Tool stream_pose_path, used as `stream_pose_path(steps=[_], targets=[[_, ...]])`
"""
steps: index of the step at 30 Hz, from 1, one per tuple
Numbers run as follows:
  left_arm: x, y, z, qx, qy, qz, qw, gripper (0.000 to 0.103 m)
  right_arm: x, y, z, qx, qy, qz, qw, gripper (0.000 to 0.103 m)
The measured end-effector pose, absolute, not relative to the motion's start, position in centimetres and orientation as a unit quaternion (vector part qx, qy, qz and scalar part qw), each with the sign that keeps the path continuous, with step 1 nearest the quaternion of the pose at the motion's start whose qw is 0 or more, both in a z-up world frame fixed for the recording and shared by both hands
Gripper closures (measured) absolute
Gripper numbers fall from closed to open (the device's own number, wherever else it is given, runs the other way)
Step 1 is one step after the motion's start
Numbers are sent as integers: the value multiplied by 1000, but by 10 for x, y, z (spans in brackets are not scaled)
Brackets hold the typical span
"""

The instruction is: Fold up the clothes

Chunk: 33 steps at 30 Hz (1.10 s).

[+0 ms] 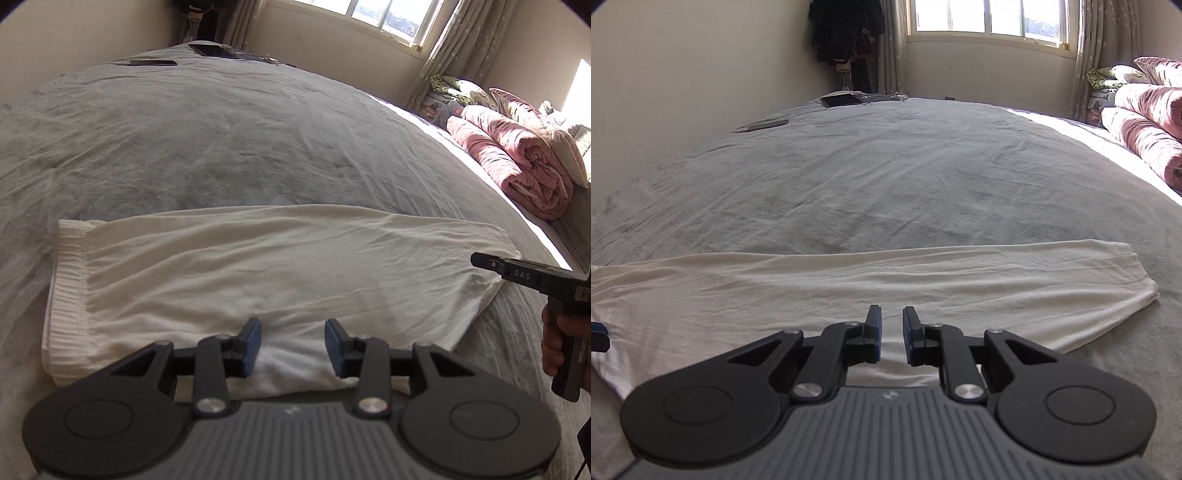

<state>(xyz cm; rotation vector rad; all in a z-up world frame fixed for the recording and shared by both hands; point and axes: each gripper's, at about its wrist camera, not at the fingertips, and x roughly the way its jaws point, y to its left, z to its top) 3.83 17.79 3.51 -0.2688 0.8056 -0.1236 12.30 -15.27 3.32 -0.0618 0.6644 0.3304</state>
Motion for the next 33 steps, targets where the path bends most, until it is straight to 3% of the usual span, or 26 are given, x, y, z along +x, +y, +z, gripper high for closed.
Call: stream_pose_path(steps=[13, 25, 33], targets=[[32, 190, 44, -137, 377, -34, 915, 63, 119, -162, 31, -12, 341, 139, 929, 81], [35, 188, 38, -133, 388, -28, 912, 63, 144, -67, 31, -35, 356, 211, 910, 82], [40, 197, 39, -145, 396, 3, 907, 63, 177, -93, 27, -19, 345, 157, 925, 86]])
